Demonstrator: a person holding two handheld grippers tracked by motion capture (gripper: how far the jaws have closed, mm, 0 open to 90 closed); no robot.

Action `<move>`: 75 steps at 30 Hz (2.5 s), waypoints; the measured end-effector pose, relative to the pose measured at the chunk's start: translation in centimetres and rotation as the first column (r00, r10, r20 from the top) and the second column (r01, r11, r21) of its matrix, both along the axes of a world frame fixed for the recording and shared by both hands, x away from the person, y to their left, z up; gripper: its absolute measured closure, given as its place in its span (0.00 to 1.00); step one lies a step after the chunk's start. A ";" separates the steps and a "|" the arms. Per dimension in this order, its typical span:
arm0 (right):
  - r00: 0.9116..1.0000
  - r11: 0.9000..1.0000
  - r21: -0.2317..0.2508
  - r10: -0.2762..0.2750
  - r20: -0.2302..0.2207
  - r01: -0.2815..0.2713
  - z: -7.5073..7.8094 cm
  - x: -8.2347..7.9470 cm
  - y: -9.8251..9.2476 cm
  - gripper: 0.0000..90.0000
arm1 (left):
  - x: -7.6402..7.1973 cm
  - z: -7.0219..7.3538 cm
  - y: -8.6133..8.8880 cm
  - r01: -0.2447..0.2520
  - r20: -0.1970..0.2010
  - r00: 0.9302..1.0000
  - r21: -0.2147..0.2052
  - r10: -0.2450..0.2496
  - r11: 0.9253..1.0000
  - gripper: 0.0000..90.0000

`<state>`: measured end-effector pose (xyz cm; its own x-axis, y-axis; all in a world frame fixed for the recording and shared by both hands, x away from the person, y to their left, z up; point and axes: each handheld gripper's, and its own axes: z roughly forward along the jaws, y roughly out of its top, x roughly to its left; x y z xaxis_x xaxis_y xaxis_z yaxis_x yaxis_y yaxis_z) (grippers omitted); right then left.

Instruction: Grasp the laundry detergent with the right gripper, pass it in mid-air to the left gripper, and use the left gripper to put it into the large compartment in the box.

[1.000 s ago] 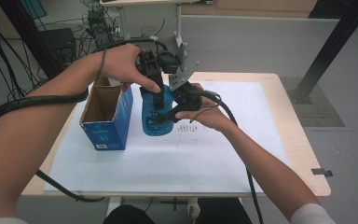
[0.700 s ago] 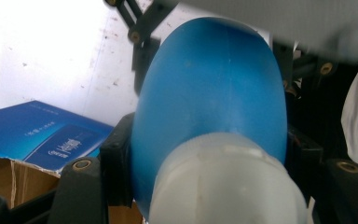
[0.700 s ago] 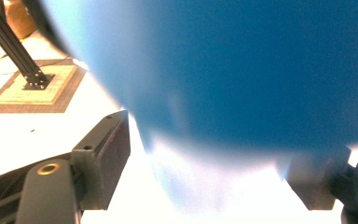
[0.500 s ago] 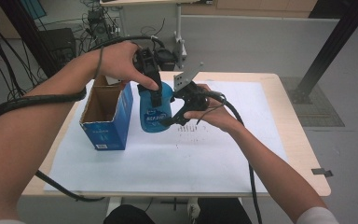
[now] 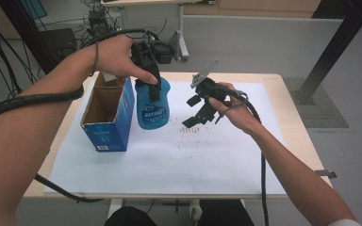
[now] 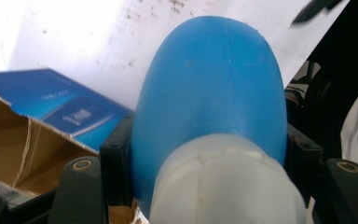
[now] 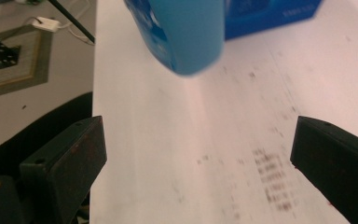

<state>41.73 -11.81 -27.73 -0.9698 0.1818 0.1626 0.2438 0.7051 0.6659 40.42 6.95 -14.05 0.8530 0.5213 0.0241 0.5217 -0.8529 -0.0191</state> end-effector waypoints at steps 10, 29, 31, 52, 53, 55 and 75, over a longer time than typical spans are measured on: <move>0.990 0.982 -0.125 -0.142 -0.002 0.141 0.8 -0.6 -4.9 0.04 | 0.5 2.6 1.0 -0.146 0.019 0.989 -0.006 0.146 0.989 0.41; 0.958 0.938 -0.205 -0.288 -0.012 0.280 1.4 -1.5 -11.0 0.04 | 1.9 8.9 5.3 -0.542 0.082 0.834 -0.060 0.545 0.838 0.41; 0.956 0.936 -0.208 -0.293 -0.013 0.284 1.5 -1.6 -11.3 0.04 | 2.1 9.3 5.8 -0.578 0.099 0.807 -0.066 0.582 0.813 0.41; 0.944 0.922 -0.224 -0.330 -0.024 0.317 1.0 -1.4 -12.6 0.05 | 3.8 12.3 12.0 -0.882 0.097 0.439 -0.143 0.893 0.449 0.41; 0.944 0.922 -0.225 -0.328 -0.023 0.315 1.0 -1.4 -12.6 0.05 | 3.8 12.4 12.3 -0.888 0.093 0.428 -0.143 0.899 0.438 0.41; 0.946 0.923 -0.226 -0.325 -0.021 0.312 1.0 -1.3 -12.6 0.05 | 3.8 12.3 12.7 -0.896 0.091 0.411 -0.142 0.907 0.420 0.41; 0.947 0.921 -0.240 -0.320 -0.012 0.308 1.4 -1.3 -12.5 0.05 | 4.5 11.3 13.8 -0.913 0.087 0.376 -0.136 0.923 0.385 0.41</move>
